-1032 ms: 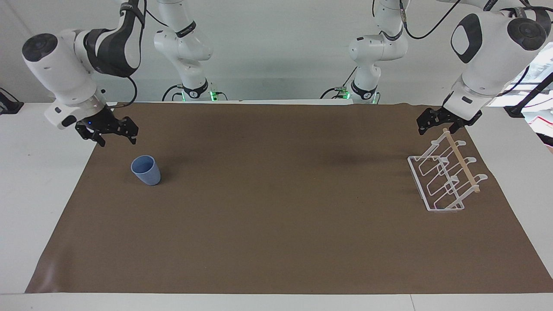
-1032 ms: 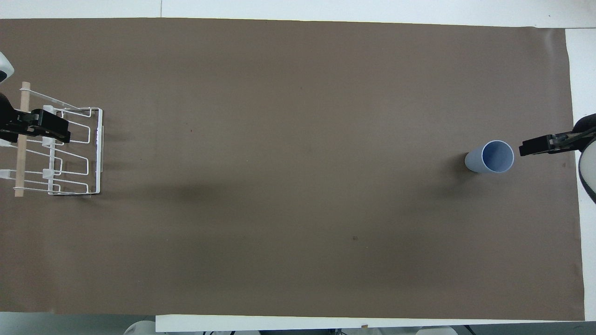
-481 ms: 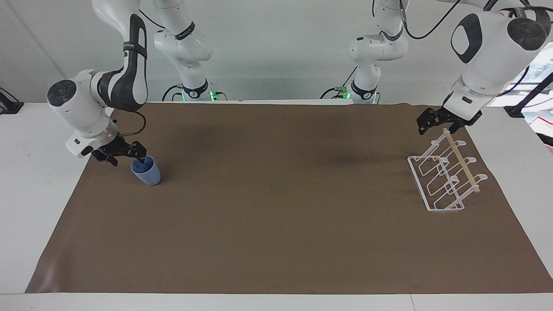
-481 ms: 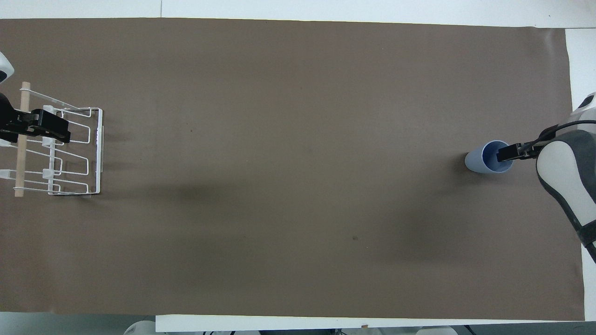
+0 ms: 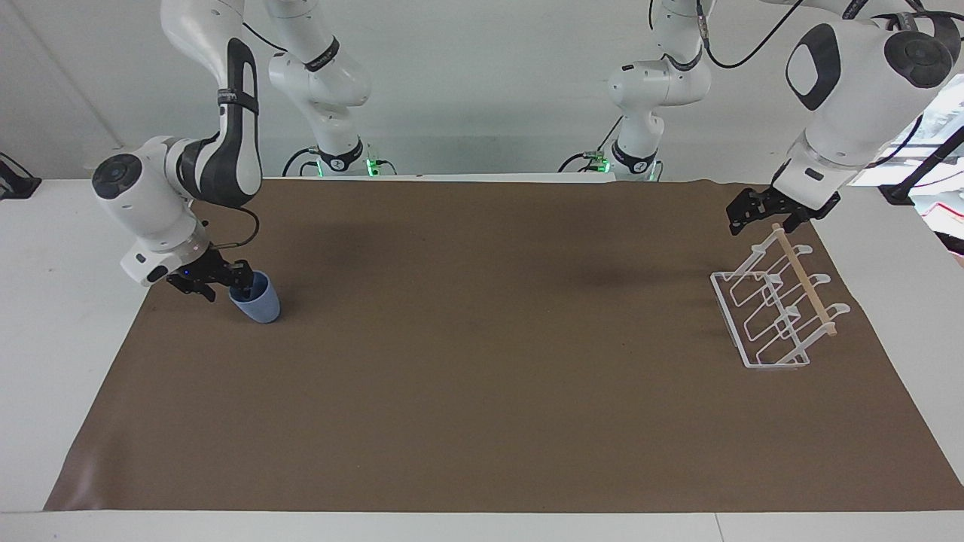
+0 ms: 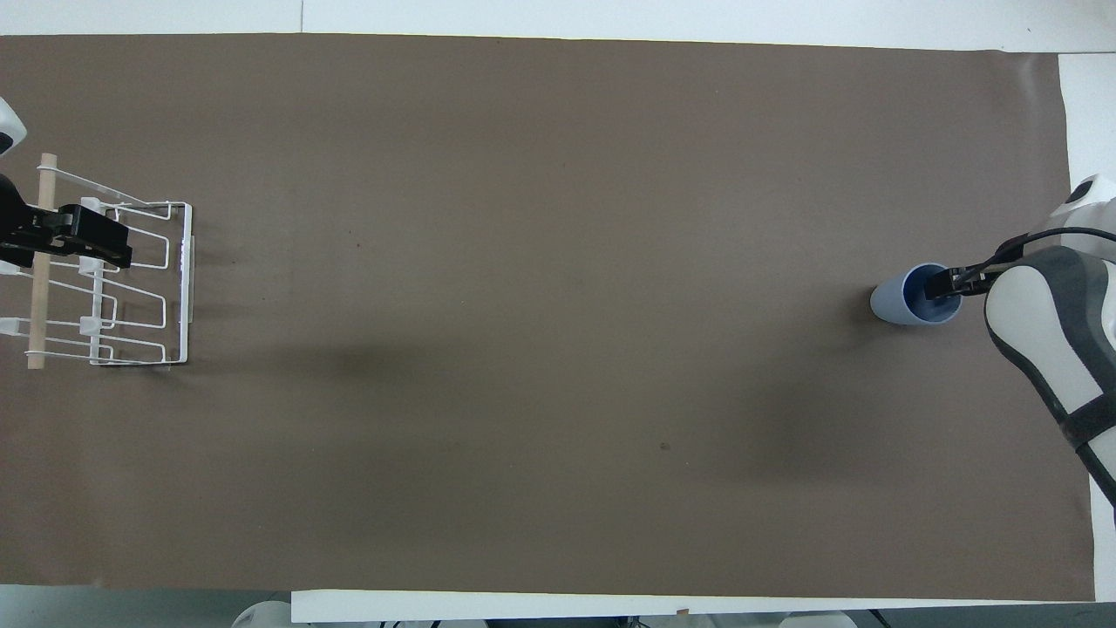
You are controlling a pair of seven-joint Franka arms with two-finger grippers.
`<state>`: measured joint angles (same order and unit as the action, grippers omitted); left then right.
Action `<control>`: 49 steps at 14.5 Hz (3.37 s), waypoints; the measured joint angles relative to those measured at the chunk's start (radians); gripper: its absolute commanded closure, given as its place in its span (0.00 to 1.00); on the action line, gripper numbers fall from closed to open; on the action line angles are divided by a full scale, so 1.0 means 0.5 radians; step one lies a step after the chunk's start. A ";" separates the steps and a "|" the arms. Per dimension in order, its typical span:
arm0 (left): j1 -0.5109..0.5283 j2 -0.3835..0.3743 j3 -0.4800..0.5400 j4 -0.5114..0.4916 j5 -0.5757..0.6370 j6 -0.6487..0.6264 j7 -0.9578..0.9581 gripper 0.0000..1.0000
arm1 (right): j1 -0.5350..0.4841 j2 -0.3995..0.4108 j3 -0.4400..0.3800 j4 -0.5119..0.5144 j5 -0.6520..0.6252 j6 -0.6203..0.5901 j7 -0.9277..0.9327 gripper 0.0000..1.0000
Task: Hang cup on cup holder
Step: 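Reach the right gripper into the blue cup's mouth and grip it, then lift the blue cup with the right gripper while the left gripper approaches, then grasp the cup's base with the left gripper from the right gripper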
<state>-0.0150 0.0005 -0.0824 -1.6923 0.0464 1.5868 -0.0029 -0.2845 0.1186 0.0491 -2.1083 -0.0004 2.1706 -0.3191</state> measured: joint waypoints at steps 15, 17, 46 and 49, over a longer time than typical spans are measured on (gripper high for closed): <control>-0.002 -0.044 0.001 -0.005 0.000 -0.123 -0.188 0.00 | 0.064 -0.073 0.110 0.220 1.089 -0.788 -0.389 1.00; -0.003 -0.044 0.000 -0.005 -0.026 -0.124 -0.312 0.00 | 0.083 -0.088 0.113 0.221 1.481 -1.020 -0.398 1.00; -1.008 -0.089 -0.065 -0.048 -0.614 0.300 -4.196 0.00 | 1.342 -0.143 0.116 0.037 2.988 -0.162 -0.001 1.00; -1.008 -0.099 -0.063 -0.166 -0.614 0.407 -4.196 0.00 | 1.349 -0.143 0.114 0.037 2.989 -0.156 0.003 1.00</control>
<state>-0.5189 -0.0492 -0.1139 -1.7755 -0.2604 1.7901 -2.1008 0.3901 0.0471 0.1063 -2.0900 1.4943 2.0926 -0.3174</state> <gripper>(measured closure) 0.000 0.952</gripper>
